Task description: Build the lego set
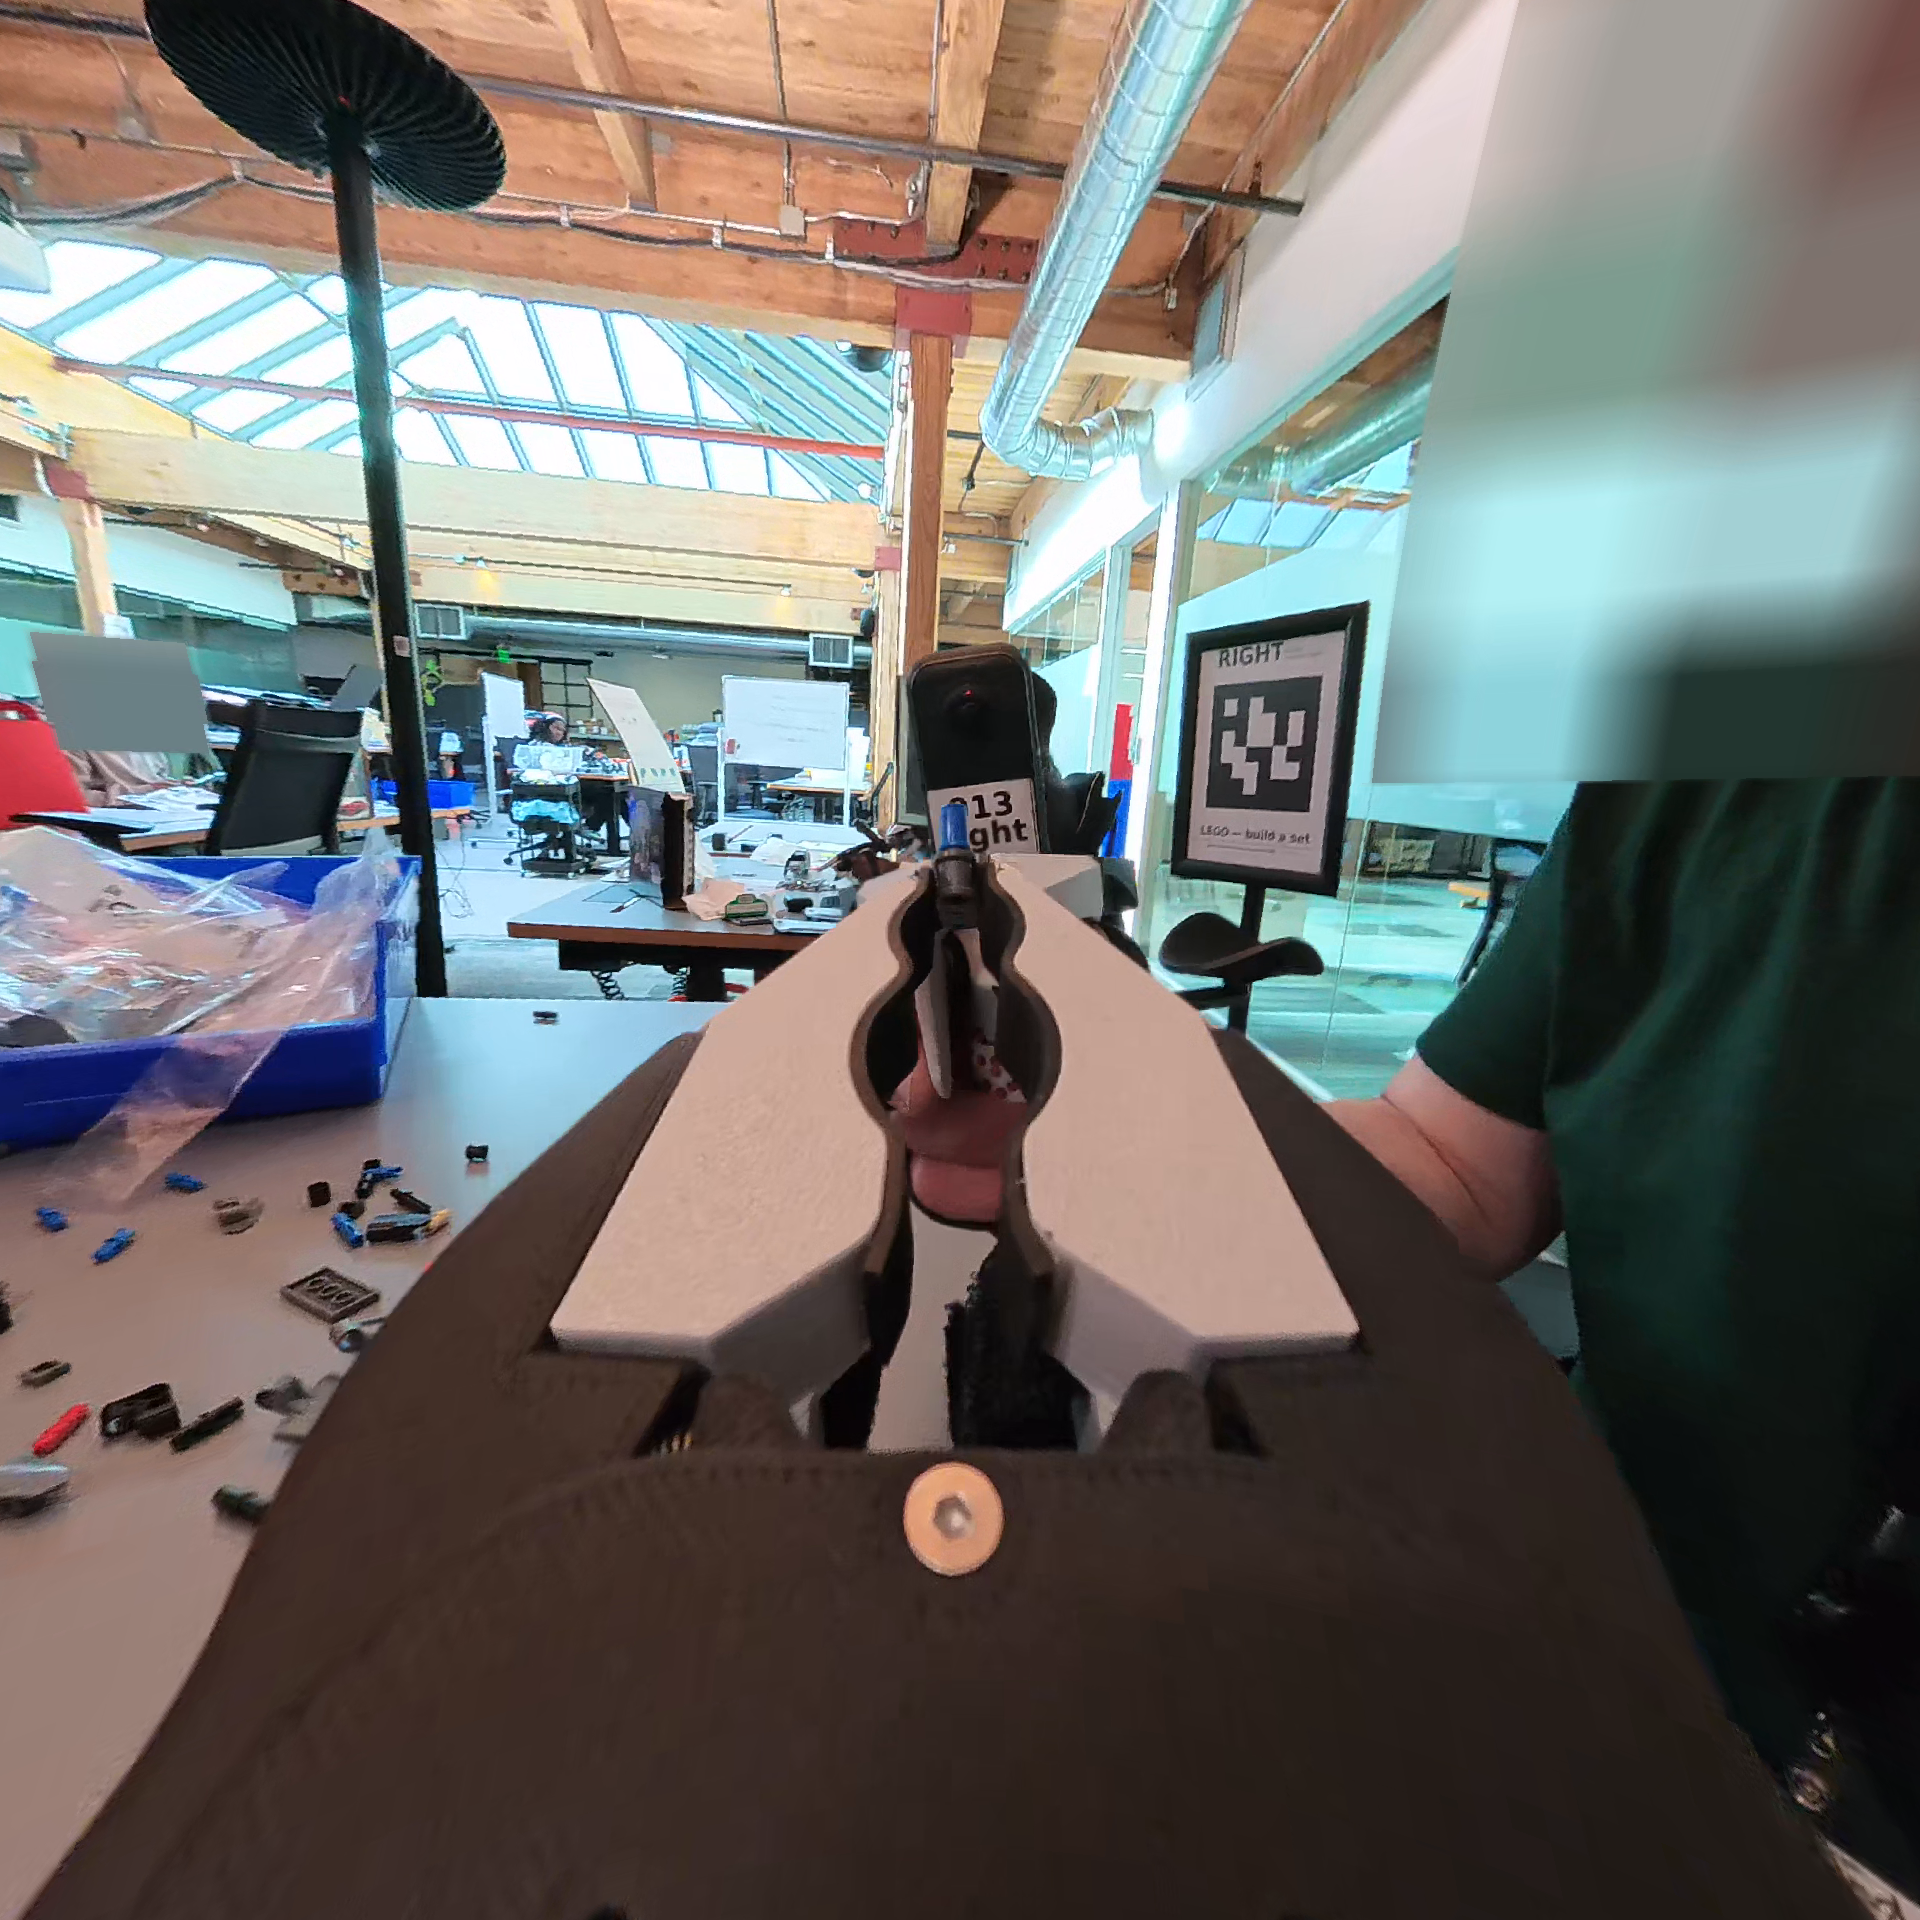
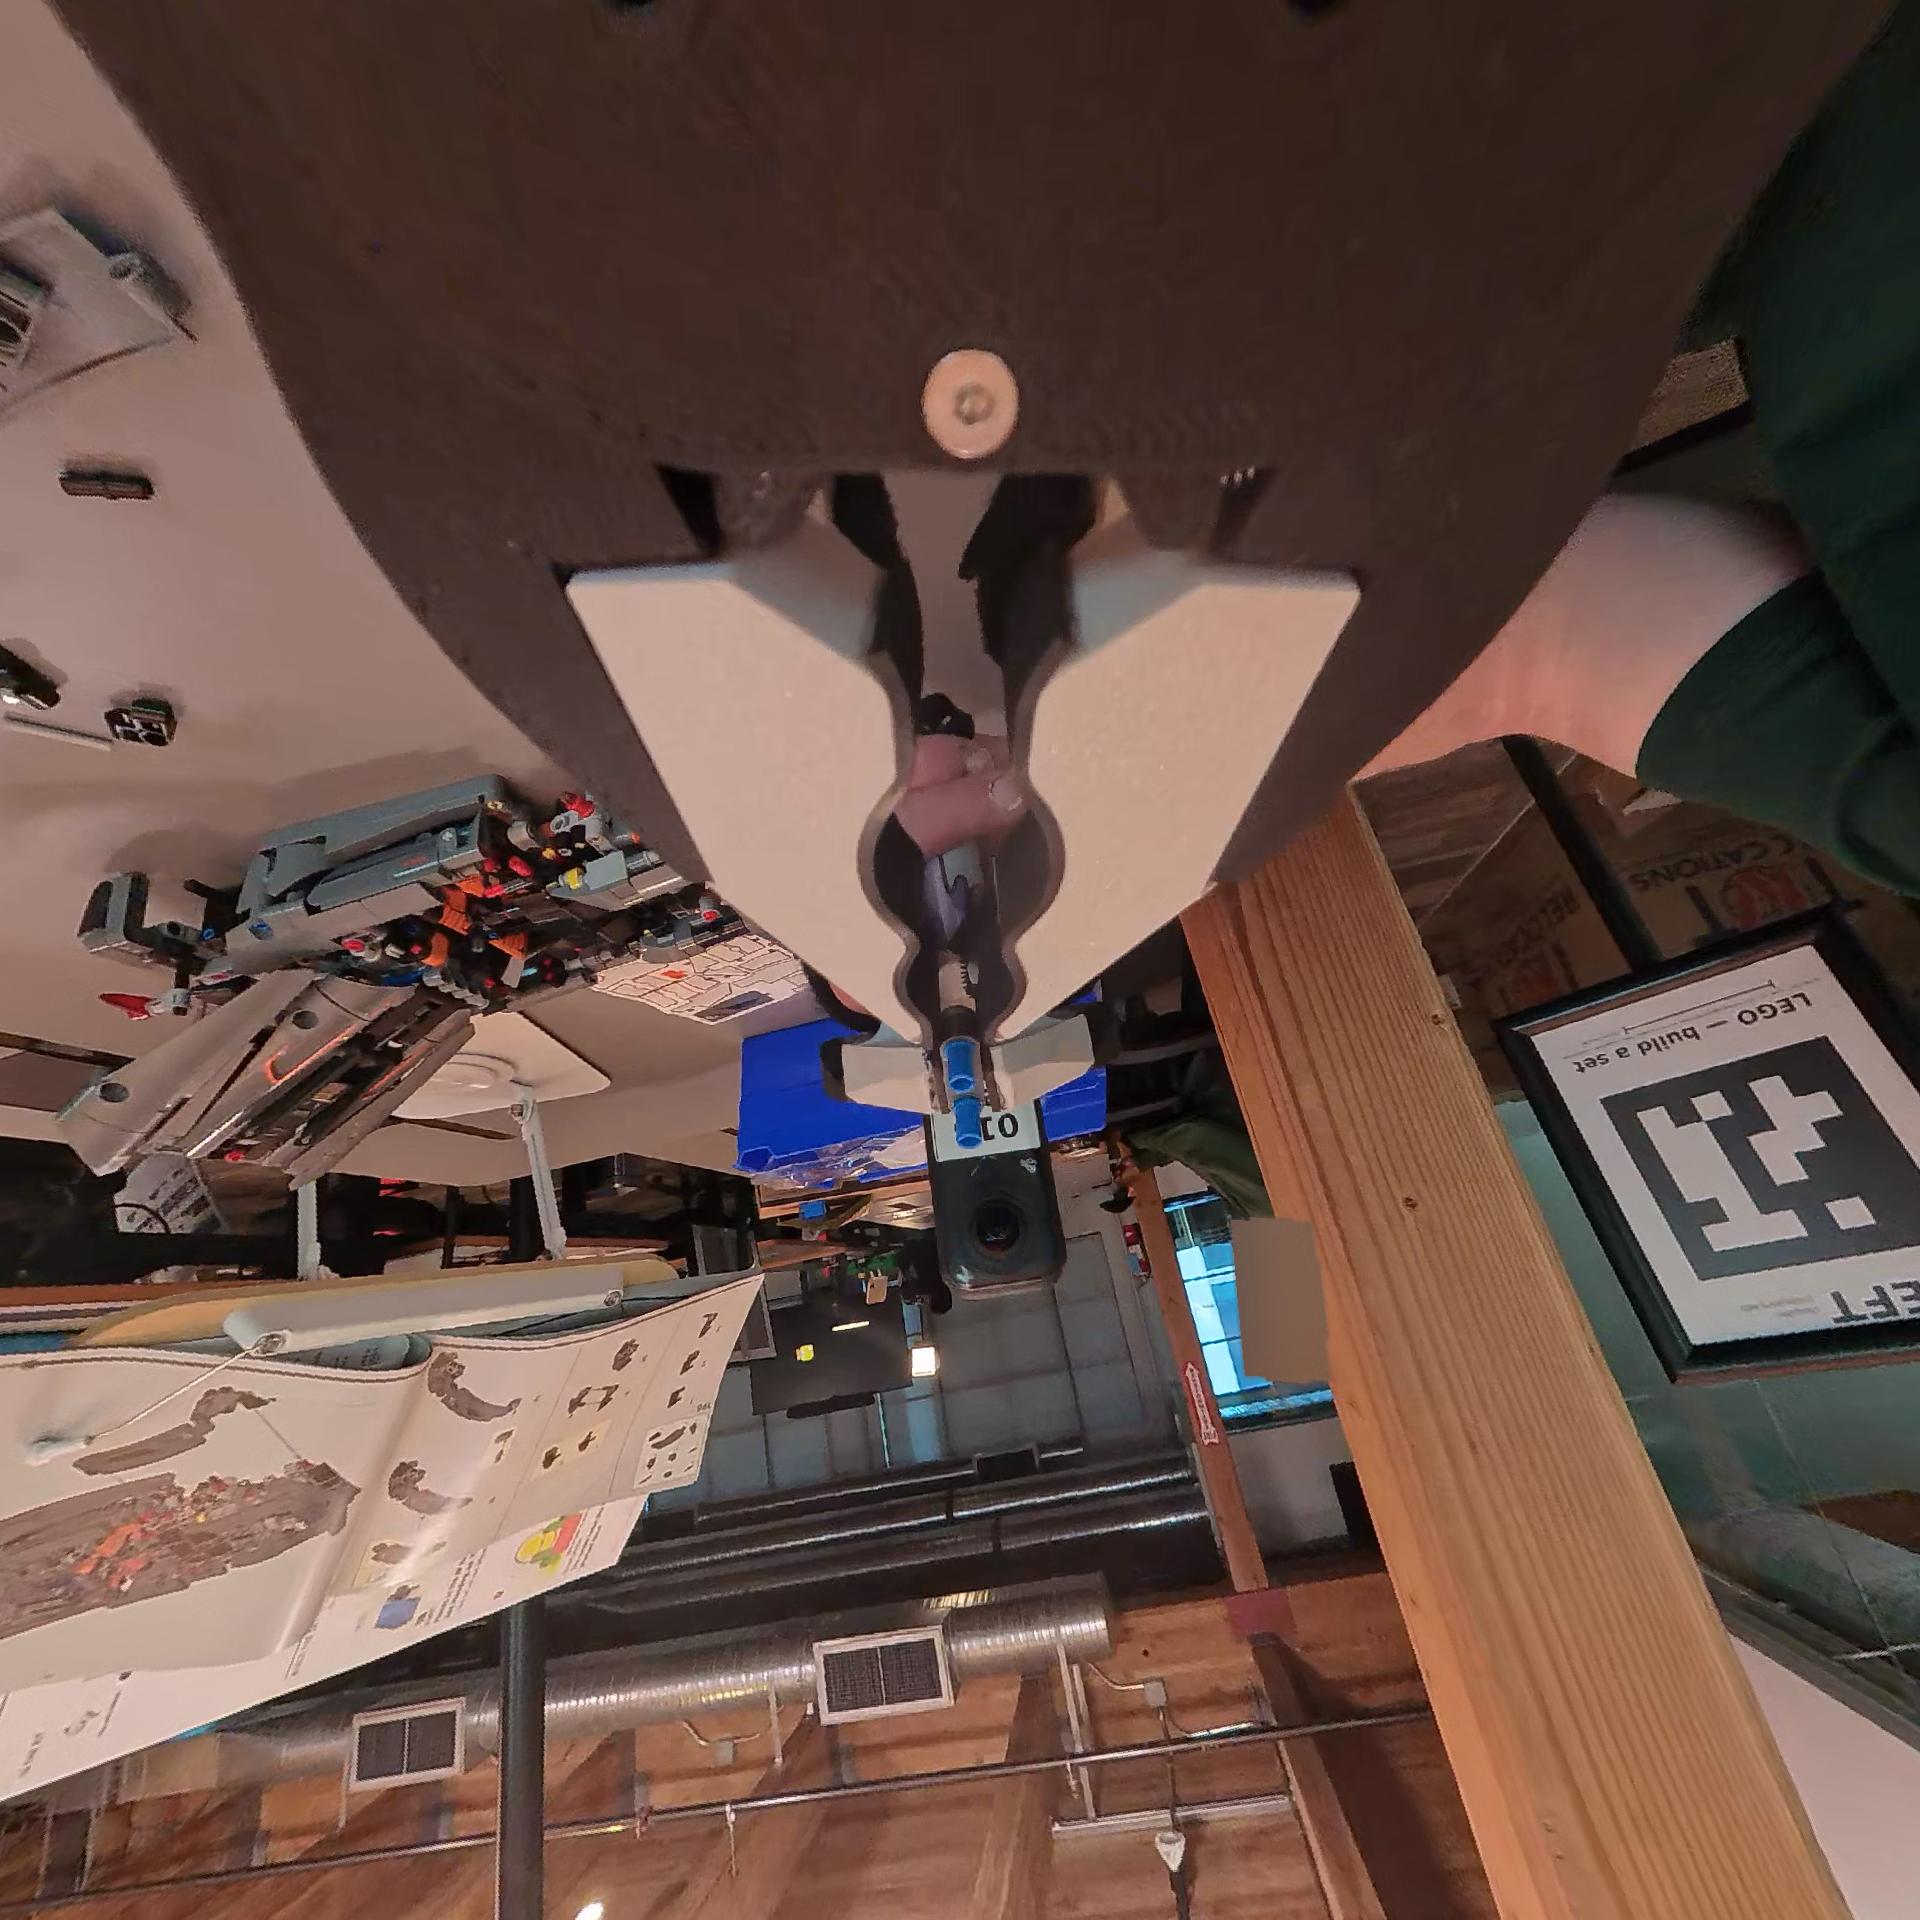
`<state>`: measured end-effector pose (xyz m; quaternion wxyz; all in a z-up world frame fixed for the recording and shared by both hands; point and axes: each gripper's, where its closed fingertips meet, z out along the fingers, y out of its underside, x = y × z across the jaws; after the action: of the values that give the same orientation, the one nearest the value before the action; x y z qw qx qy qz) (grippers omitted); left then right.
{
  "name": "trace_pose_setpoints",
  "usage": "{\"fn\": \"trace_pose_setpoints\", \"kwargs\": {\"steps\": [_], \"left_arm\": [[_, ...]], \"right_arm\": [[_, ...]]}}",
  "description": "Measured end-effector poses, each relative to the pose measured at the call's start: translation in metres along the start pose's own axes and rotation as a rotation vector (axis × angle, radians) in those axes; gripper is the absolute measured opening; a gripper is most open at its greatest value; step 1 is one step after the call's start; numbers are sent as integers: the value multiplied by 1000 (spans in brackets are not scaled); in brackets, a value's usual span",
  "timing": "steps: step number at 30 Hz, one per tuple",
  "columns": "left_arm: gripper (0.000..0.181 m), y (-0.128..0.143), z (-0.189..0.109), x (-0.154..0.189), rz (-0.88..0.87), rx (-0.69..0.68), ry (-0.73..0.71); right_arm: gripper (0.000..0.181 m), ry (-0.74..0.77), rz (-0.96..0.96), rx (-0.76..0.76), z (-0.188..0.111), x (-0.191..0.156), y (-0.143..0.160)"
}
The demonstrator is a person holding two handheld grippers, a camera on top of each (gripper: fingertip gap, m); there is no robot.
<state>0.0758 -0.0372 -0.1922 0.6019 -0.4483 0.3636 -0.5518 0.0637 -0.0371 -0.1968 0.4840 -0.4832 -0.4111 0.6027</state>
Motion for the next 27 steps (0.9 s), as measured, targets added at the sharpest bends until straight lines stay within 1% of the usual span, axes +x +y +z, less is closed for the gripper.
{"fn": "trace_pose_setpoints", "kwargs": {"steps": [5, 9, 12, 14, 16, 18, 20, 23, 25, 27], "left_arm": [[5, 2, 4, -12, -48, 27, -33], [7, 6, 7, -28, -79, 19, -89], [8, 6, 8, -35, -88, 13, -112], [10, 8, 9, -44, -88, -2, -155], [15, 3, 6, -52, -97, 21, -195], [19, 2, 0, -63, -113, 17, -270], [27, 6, -1, -69, -150, -11, -317], [31, 13, 0, -79, -245, -52, -376], [31, 20, 1, -85, -287, -98, -413], [30, 22, 5, -85, -316, -124, -417]], "right_arm": [[4, 55, -36, -1, -4, 11, -2], [4, 147, -137, -46, -6, 27, -1], [4, 183, -178, -61, -8, 35, -2], [3, 228, -221, -74, -10, 42, -3], [4, 287, -281, -88, -14, 50, -6], [4, 380, -387, -132, -21, 61, -7], [4, 479, -548, -201, -26, 69, -8], [5, 609, -816, -315, -30, 75, -9], [5, 665, -947, -381, -31, 78, -8], [5, 696, -1049, -434, -30, 79, -6]]}}
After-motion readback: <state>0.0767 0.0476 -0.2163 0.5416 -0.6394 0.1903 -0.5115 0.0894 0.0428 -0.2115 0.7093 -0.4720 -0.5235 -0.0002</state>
